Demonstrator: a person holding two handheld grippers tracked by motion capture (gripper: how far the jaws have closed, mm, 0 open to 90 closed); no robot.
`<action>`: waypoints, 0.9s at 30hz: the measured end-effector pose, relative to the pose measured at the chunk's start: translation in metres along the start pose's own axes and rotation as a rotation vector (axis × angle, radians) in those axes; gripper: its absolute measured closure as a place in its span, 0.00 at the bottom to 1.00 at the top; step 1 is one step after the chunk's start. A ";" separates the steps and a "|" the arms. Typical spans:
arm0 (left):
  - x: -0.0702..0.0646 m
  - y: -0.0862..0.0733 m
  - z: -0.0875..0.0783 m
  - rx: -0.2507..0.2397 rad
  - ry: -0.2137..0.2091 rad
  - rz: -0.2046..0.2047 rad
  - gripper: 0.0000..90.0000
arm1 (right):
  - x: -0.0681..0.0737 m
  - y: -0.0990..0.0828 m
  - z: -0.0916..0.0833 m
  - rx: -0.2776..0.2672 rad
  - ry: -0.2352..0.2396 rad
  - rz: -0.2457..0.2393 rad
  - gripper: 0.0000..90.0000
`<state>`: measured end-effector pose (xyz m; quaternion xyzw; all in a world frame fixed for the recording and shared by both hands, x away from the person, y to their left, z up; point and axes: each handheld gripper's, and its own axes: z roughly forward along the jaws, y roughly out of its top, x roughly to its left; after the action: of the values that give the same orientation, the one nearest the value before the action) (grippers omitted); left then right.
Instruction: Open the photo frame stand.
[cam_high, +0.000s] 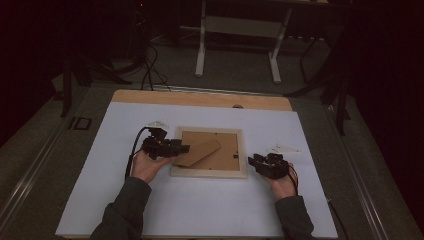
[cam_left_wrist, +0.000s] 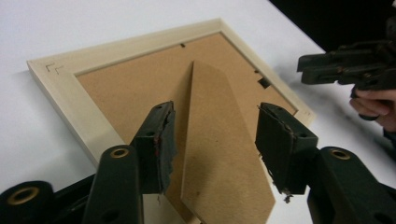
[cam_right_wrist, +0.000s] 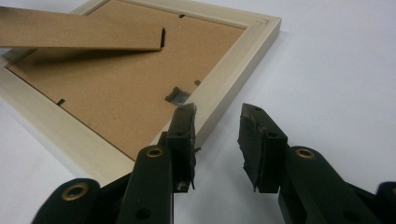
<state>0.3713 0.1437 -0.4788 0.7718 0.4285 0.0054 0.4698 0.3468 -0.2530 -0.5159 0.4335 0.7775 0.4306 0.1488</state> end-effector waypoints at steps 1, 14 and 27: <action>0.001 0.000 0.001 0.002 -0.005 -0.005 0.52 | 0.000 0.000 0.000 -0.001 0.001 -0.001 0.73; 0.008 0.002 0.016 0.032 -0.036 -0.046 0.44 | 0.000 -0.001 0.003 0.007 0.007 -0.002 0.72; 0.008 -0.001 0.036 0.089 -0.090 -0.063 0.45 | 0.000 -0.001 0.003 0.010 0.009 -0.002 0.72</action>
<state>0.3906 0.1234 -0.5025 0.7773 0.4309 -0.0634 0.4539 0.3479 -0.2513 -0.5182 0.4314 0.7809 0.4284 0.1435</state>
